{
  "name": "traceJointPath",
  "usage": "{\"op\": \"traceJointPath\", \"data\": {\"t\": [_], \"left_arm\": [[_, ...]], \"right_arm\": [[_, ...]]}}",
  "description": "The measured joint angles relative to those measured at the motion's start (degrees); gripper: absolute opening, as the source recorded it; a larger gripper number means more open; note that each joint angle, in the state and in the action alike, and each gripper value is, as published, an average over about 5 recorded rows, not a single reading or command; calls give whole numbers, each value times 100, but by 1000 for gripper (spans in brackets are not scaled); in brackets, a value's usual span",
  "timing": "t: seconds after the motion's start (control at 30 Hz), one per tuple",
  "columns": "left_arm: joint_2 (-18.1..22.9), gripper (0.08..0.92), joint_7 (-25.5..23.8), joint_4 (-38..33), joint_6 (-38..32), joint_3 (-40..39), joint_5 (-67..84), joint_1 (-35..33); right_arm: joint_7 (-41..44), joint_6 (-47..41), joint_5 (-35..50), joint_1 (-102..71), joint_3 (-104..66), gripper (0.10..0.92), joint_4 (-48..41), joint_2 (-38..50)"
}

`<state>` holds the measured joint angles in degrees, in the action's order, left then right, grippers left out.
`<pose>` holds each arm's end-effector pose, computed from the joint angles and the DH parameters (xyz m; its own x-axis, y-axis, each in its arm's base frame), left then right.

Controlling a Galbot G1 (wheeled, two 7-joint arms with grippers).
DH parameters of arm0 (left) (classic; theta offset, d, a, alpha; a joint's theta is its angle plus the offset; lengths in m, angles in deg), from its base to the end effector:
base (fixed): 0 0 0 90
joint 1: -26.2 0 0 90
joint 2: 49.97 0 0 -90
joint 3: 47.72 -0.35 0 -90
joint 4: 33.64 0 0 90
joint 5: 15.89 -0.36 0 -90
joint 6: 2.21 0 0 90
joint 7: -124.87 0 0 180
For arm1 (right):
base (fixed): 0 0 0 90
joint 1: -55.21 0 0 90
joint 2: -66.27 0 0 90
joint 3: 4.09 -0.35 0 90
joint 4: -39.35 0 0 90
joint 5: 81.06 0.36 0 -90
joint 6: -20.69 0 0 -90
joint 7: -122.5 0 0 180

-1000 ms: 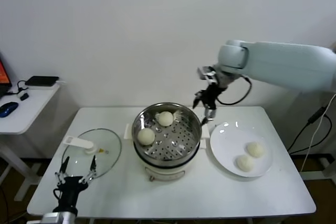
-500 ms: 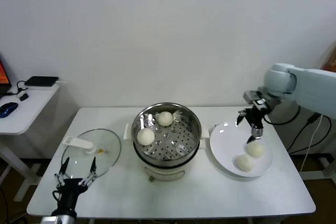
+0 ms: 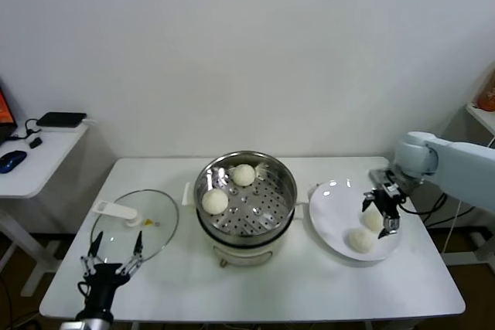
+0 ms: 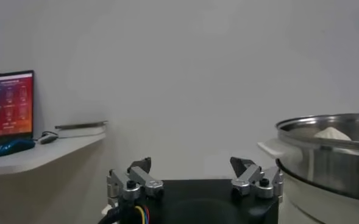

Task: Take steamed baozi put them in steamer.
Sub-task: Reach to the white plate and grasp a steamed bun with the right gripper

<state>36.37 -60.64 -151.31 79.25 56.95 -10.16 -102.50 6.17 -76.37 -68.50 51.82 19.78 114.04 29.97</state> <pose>0.1299 0.0922 -0.3312 -0.9960 -0.0859 0.0258 -0.0827 0.9908 0.1072 0.5102 -0.1707 -0.1710 0.0199 -0.0542 0.9983 -0.9826 -0.1854 0.0095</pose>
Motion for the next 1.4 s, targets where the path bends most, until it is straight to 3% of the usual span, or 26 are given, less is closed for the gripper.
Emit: {"op": "traceJointPath", "data": {"t": [1.3,1.4], "left_arm": [[52,823,-1,158,-42,12,-3,35],[56,823,0,163,-42,9,-3,39]], "right_arm": [[-158,125,-557,-1420,-1085,823,-814,-434],[-150,117,-561,-1438,-1102,794,-825,-450]]}}
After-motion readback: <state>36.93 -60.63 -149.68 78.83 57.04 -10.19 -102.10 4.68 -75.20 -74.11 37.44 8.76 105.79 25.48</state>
